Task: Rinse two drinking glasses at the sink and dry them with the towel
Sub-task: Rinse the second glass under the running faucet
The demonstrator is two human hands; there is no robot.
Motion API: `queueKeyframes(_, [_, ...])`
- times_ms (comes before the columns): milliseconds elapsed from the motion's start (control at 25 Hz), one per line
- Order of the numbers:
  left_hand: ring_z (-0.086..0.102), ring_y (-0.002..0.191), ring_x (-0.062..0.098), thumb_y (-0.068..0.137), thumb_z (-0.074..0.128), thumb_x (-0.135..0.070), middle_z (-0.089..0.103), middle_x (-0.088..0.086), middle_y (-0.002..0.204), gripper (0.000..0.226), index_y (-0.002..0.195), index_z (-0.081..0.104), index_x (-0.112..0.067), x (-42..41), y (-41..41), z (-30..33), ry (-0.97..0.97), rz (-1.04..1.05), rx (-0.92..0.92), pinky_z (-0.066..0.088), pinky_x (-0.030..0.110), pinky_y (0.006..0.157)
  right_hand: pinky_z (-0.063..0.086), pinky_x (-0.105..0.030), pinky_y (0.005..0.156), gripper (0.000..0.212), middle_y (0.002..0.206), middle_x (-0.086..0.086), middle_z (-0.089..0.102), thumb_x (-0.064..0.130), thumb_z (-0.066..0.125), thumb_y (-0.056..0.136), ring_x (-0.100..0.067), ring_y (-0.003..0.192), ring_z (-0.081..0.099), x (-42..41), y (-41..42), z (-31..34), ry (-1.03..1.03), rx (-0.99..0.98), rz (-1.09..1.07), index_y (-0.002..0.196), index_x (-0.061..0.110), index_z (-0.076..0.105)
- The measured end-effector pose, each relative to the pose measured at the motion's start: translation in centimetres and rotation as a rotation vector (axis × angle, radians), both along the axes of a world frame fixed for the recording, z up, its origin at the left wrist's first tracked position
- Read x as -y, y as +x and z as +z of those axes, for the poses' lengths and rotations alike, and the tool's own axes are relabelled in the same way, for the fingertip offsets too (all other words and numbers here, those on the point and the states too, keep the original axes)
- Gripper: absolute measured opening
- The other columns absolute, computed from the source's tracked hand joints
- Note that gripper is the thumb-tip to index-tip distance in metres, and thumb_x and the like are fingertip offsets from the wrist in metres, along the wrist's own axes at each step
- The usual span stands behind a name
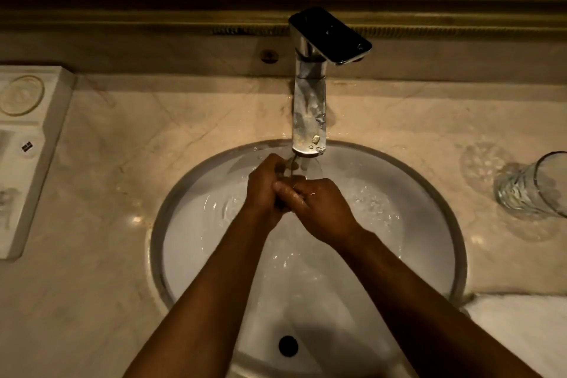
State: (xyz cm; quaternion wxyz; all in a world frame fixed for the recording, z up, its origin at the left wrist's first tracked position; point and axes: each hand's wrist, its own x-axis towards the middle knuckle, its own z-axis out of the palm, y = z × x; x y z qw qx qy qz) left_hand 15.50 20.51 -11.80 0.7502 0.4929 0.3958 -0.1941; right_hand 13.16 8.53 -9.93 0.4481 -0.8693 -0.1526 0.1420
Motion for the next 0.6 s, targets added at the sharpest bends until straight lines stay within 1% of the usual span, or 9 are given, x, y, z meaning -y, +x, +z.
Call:
queueKeyframes(80, [0.052, 0.056, 0.018, 0.087, 0.056, -0.029, 0.056, 0.004, 0.066, 0.028, 0.065, 0.064, -0.015, -0.9, 0.4, 0.3, -0.153, -0.19, -0.108, 0.037, 0.025, 0.054, 0.048, -0.028, 0.063, 0.037, 0.092, 0.003, 0.076, 0.053, 0.047, 0.099, -0.014, 0.079, 0.069, 1.4, 0.6, -0.1, -0.173, 0.217, 0.202, 0.102, 0.027, 0.073])
queueKeyframes(160, [0.043, 0.044, 0.013, 0.089, 0.055, -0.041, 0.048, -0.002, 0.056, 0.036, 0.06, 0.057, -0.019, -1.3, 0.3, 0.5, -0.211, -0.337, -0.155, 0.028, 0.02, 0.045, 0.05, -0.03, 0.06, 0.04, 0.094, 0.004, 0.075, 0.057, 0.043, 0.097, -0.014, 0.079, 0.067, 2.4, 1.1, -0.2, -0.252, 0.348, 0.29, 0.105, 0.03, 0.072])
queueKeyframes(240, [0.033, 0.031, 0.009, 0.094, 0.048, -0.049, 0.043, -0.003, 0.047, 0.048, 0.057, 0.05, -0.018, -1.4, 0.3, 0.6, -0.247, -0.423, -0.153, 0.018, 0.016, 0.037, 0.051, -0.03, 0.059, 0.042, 0.09, 0.004, 0.075, 0.057, 0.043, 0.096, -0.014, 0.076, 0.067, 2.6, 1.2, -0.1, -0.216, 0.359, 0.255, 0.102, 0.028, 0.073])
queueKeyframes(320, [0.032, 0.026, 0.008, 0.096, 0.041, -0.056, 0.047, -0.001, 0.045, 0.057, 0.058, 0.051, -0.015, -1.4, 0.2, 0.9, -0.287, -0.442, -0.137, 0.017, 0.013, 0.034, 0.048, -0.028, 0.058, 0.038, 0.084, 0.004, 0.075, 0.054, 0.05, 0.094, -0.015, 0.071, 0.067, 2.5, 1.0, -0.1, -0.178, 0.345, 0.2, 0.097, 0.025, 0.075])
queueKeyframes(400, [0.037, 0.026, 0.01, 0.097, 0.038, -0.062, 0.056, 0.003, 0.048, 0.065, 0.061, 0.061, -0.013, -1.8, -0.1, 0.9, -0.305, -0.441, -0.13, 0.021, 0.012, 0.031, 0.051, -0.03, 0.061, 0.025, 0.083, 0.003, 0.076, 0.044, 0.063, 0.091, -0.015, 0.071, 0.069, 2.3, 1.1, -0.1, -0.096, 0.239, 0.213, 0.095, 0.024, 0.076])
queueKeyframes(480, [0.044, 0.029, 0.012, 0.097, 0.036, -0.064, 0.062, 0.007, 0.055, 0.071, 0.065, 0.071, -0.012, -2.2, -0.9, 0.8, -0.315, -0.44, -0.16, 0.023, 0.012, 0.03, 0.056, -0.034, 0.073, 0.017, 0.09, 0.005, 0.076, 0.032, 0.071, 0.088, -0.012, 0.081, 0.069, 2.5, 1.8, 0.2, 0.008, -0.014, 0.29, 0.101, 0.023, 0.076])
queueKeyframes(520, [0.045, 0.03, 0.012, 0.097, 0.034, -0.063, 0.062, 0.008, 0.055, 0.073, 0.065, 0.073, -0.011, -2.5, -1.3, 0.4, -0.324, -0.439, -0.167, 0.023, 0.012, 0.031, 0.056, -0.034, 0.079, 0.018, 0.096, 0.005, 0.076, 0.028, 0.072, 0.088, -0.011, 0.087, 0.068, 2.5, 2.1, 0.3, 0.006, -0.105, 0.341, 0.104, 0.022, 0.076])
queueKeyframes(560, [0.043, 0.03, 0.011, 0.097, 0.031, -0.063, 0.06, 0.007, 0.054, 0.075, 0.065, 0.074, -0.01, -2.7, -1.5, 0.1, -0.338, -0.44, -0.164, 0.022, 0.012, 0.032, 0.055, -0.035, 0.083, 0.02, 0.102, 0.005, 0.075, 0.028, 0.072, 0.088, -0.011, 0.093, 0.067, 2.6, 2.3, 0.3, -0.033, -0.142, 0.382, 0.106, 0.023, 0.076])
queueKeyframes(600, [0.041, 0.03, 0.01, 0.097, 0.029, -0.064, 0.057, 0.007, 0.052, 0.076, 0.067, 0.073, -0.009, -2.9, -1.7, -0.4, -0.354, -0.432, -0.15, 0.022, 0.013, 0.032, 0.055, -0.037, 0.085, 0.021, 0.107, 0.004, 0.074, 0.031, 0.072, 0.088, -0.013, 0.097, 0.066, 2.6, 2.3, 0.1, -0.082, -0.122, 0.387, 0.107, 0.024, 0.076])
